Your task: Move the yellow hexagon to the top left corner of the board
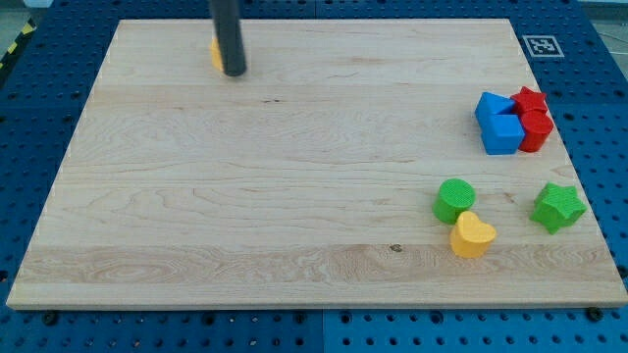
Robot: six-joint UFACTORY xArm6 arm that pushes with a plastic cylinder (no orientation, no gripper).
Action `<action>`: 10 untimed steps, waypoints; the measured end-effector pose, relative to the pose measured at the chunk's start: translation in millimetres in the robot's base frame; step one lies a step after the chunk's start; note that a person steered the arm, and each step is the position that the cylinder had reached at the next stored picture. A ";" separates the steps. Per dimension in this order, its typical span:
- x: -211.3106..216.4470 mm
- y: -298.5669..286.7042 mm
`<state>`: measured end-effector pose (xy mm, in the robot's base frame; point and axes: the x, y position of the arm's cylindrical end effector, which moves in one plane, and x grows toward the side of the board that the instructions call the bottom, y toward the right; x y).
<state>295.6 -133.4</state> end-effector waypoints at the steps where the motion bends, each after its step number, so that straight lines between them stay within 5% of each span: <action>1: -26.5 -28.8; 3: -46.9 37.9; 5: -51.0 -59.4; 7: -69.1 16.6; 10: -96.3 -57.0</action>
